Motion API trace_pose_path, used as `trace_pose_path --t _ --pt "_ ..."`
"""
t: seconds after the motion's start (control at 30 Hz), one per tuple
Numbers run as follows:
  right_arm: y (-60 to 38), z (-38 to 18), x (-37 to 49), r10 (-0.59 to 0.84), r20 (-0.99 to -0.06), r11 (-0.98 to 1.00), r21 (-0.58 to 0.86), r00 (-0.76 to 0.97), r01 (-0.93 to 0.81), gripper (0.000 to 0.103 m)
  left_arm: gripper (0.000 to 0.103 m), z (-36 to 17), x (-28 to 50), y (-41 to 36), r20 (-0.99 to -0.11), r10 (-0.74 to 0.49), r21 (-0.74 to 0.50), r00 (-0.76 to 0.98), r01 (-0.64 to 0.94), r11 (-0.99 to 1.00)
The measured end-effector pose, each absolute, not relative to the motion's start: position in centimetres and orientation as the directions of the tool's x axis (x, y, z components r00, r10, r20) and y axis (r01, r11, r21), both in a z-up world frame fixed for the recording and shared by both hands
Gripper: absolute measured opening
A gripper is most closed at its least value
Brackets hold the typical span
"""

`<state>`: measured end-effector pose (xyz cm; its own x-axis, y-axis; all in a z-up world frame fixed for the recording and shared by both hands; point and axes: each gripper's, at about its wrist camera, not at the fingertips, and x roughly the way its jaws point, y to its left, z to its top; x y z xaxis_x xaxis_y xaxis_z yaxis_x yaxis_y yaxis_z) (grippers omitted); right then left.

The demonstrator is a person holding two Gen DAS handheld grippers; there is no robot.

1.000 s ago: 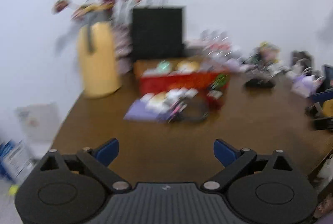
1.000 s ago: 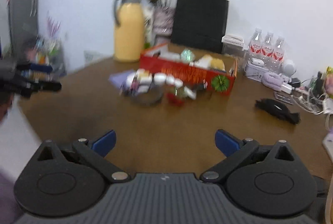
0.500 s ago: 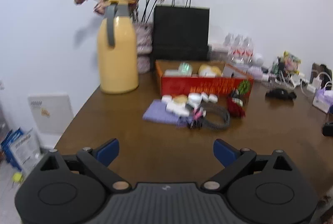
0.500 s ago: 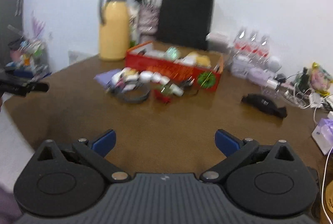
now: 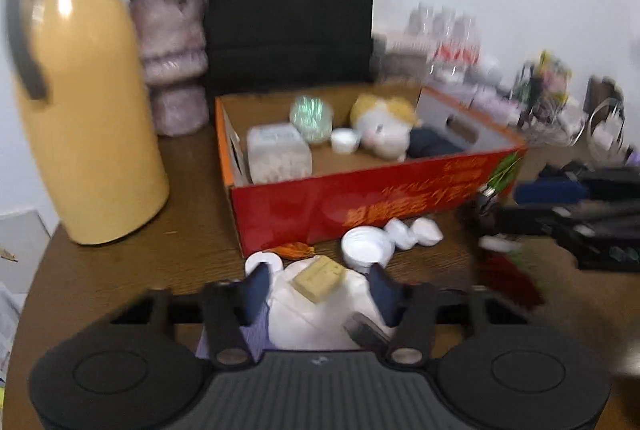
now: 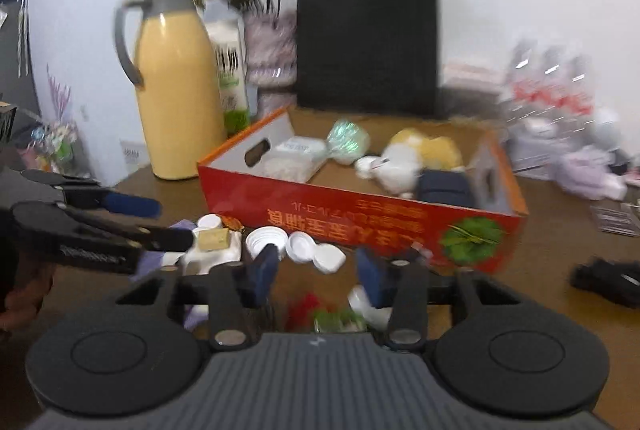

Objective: Organize objects
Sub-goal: 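Grasp the yellow soap bar with the left tool while the right tool grasps a white cap, then lift the soap bar with the left tool while the right tool lifts the cap toward the box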

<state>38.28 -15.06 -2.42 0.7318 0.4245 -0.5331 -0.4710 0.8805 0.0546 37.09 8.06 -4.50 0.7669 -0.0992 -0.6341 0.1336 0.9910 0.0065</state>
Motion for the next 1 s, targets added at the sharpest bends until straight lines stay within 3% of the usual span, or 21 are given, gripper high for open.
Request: trace_pose_path --t 0.07,0.13,0.3,0.43,0.7,0.93,1.0 --pt "-13.8 -3.5 41.7 0.400 -0.594 0.884 0.048 0.698 -0.465 0.043 0.042 -5.4 38.6 8.1 -0.662 -0.108 -0.004 0.742 0.141 0.990" --pt "-12.9 -4.6 43.6 0.402 -0.616 0.882 0.063 0.677 -0.466 0.043 0.031 -6.2 39.4 8.4 -0.679 -0.131 -0.043 0.722 0.139 0.989" --pt "-12.2 -8.1 45.6 0.416 -0.649 0.880 0.111 0.637 -0.462 0.040 0.030 -7.2 38.1 7.9 -0.626 -0.122 0.014 0.770 0.167 0.986" --pt "-11.8 -8.7 45.2 0.386 -0.625 0.888 0.052 0.679 -0.457 0.027 0.028 -6.9 37.6 7.7 -0.619 -0.107 0.028 0.778 0.158 0.987" --pt "-11.6 -6.9 43.4 0.372 -0.572 0.896 0.014 0.732 -0.444 0.027 0.027 -4.7 36.4 7.5 -0.598 -0.082 -0.001 0.797 0.101 0.995" --pt "-15.3 -1.2 31.6 0.422 -0.432 0.885 0.005 0.797 -0.466 0.027 0.027 0.9 23.5 4.6 -0.424 -0.077 0.005 0.902 0.087 0.996" --pt "-17.3 -0.4 27.4 0.428 -0.424 0.883 0.010 0.798 -0.468 0.027 0.027 1.7 19.1 4.3 -0.415 -0.075 -0.010 0.907 0.078 0.997"
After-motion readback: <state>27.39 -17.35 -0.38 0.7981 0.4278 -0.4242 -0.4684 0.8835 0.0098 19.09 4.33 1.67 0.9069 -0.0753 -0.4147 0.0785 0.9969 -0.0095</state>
